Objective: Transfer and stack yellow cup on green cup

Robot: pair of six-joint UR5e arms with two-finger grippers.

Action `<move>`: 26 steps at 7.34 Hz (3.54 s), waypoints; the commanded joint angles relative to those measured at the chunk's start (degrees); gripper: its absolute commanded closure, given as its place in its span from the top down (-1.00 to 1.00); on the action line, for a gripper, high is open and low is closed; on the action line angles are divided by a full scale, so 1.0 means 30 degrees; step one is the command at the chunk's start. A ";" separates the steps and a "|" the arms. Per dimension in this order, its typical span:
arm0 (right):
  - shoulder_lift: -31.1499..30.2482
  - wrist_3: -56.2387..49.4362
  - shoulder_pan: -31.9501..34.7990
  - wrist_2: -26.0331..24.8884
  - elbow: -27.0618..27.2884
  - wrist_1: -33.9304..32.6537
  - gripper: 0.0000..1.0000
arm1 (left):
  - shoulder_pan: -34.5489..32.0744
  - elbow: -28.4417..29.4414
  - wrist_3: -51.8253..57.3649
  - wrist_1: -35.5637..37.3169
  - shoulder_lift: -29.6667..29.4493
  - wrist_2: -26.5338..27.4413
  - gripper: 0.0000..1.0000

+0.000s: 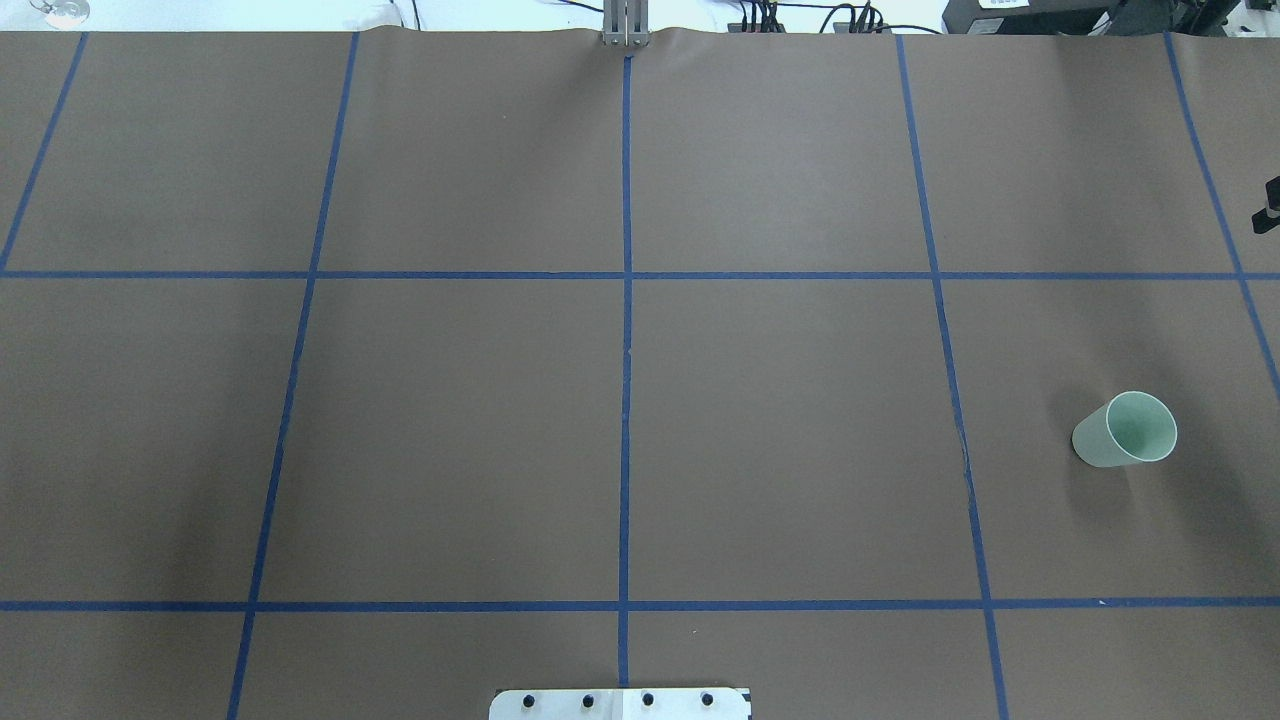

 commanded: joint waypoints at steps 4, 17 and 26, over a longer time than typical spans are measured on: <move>-0.0330 -0.0023 -0.0029 -0.0069 0.0038 0.0215 1.00 | 0.0090 0.0091 0.0034 -0.0041 0.0021 -0.0040 0.99; -0.0360 0.0006 -0.0088 0.0048 -0.0138 0.0215 1.00 | 0.2773 -0.0465 -1.0799 -0.7521 0.3852 -0.1213 1.00; -0.0390 0.0006 -0.2049 0.0077 -0.0284 0.1797 1.00 | 1.4750 -0.2809 -3.5306 -0.7675 0.8601 1.2948 0.99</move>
